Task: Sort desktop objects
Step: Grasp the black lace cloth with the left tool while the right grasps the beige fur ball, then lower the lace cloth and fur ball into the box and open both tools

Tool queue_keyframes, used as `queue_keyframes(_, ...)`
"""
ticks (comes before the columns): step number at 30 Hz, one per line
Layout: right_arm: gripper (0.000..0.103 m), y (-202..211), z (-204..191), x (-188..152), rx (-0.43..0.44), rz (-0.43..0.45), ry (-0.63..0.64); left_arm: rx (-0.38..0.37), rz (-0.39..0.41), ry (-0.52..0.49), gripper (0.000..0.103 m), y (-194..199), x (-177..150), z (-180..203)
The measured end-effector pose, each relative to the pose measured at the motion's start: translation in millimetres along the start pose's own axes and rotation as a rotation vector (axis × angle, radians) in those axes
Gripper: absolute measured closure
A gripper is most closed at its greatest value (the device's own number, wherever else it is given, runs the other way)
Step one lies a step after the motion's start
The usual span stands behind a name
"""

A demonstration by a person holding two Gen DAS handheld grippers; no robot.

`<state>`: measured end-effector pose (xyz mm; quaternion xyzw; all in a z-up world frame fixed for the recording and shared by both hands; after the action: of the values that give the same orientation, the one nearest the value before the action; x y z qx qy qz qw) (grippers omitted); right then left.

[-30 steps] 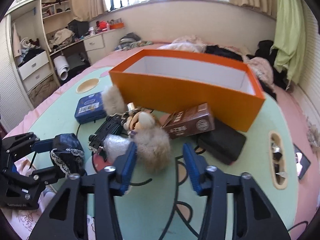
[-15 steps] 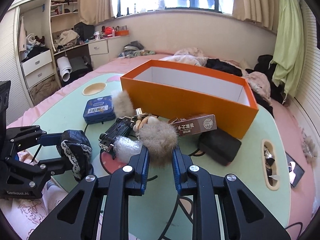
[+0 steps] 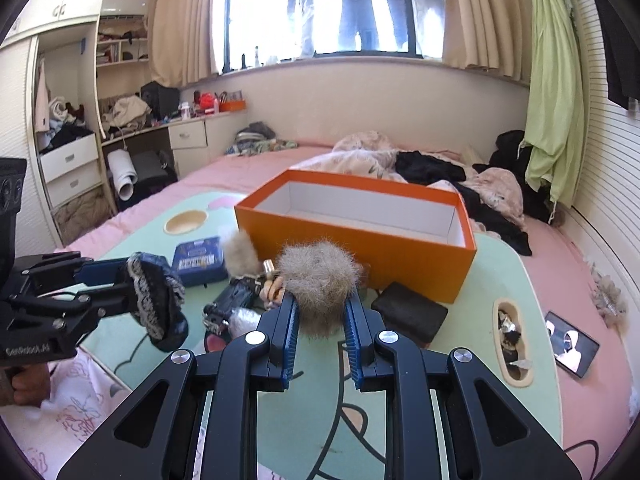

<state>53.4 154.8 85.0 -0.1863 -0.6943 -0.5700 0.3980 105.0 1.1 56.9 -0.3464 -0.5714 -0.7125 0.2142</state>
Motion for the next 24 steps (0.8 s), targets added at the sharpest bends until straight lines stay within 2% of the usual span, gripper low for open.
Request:
queue_keyframes(10, 0.081, 8, 10, 23, 0.015, 0.050, -0.026, -0.020, 0.070, -0.023, 0.065, 5, 52, 9)
queue_keyframes(16, 0.081, 8, 14, 41, 0.002, 0.076, -0.018, -0.014, 0.049, -0.021, 0.065, -11, 77, 8)
queue_keyframes(19, 0.081, 2, 24, 58, 0.047, 0.063, -0.052, -0.050, 0.028, 0.018, 0.065, -25, 100, 1)
queue_keyframes(24, 0.081, -28, 47, 86, 0.125, -0.002, -0.133, -0.057, -0.043, 0.114, 0.065, -62, 141, -17)
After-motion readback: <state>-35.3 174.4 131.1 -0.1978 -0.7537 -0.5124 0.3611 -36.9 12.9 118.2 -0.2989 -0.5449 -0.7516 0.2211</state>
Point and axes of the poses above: each gripper's, at about its wrist camera, not at the fingertips, and y roughly against the way its jaws point, z to its right, x to its top, the point moved 3 cm from there along -y, roughly the way its jaws point, and after that the axes turned 11 degrees about -z, right-handed, at the moved point
